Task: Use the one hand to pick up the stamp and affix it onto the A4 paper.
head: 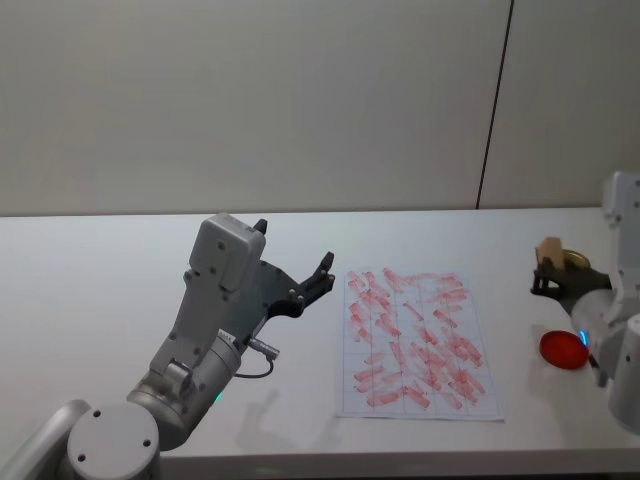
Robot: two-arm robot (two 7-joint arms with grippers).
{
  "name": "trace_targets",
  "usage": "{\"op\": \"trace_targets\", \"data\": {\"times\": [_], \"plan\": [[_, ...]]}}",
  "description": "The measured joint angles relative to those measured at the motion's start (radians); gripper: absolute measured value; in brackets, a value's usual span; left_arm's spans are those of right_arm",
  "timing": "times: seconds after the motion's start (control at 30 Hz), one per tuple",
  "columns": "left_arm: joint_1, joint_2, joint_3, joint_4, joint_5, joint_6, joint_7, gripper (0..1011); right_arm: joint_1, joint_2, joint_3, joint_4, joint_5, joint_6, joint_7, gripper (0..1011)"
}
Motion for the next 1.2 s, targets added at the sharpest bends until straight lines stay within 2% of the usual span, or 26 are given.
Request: {"op": "trace_targets", "data": {"times": [0.3, 0.53, 0.8, 1.03, 1.2], "plan": [[0.0, 0.0, 0.0, 0.0, 0.0, 0.0, 0.0, 993, -0.001, -0.027, -0.033, -0.067, -0.016, 0.08, 0.034, 226], [0.0, 0.0, 0.0, 0.0, 0.0, 0.0, 0.0, 993, 0.003, -0.048, -0.064, -0.066, -0.052, 0.13, 0.053, 225], [0.0, 0.0, 0.0, 0.0, 0.0, 0.0, 0.0, 993, 0.024, -0.084, -0.105, 0.007, -0.111, 0.172, 0.07, 226], [0.0, 0.0, 0.0, 0.0, 0.0, 0.0, 0.0, 993, 0.047, -0.108, -0.123, 0.084, -0.139, 0.179, 0.072, 225], [0.0, 0.0, 0.0, 0.0, 0.0, 0.0, 0.0, 993, 0.078, -0.13, -0.132, 0.168, -0.155, 0.174, 0.068, 226]]}}
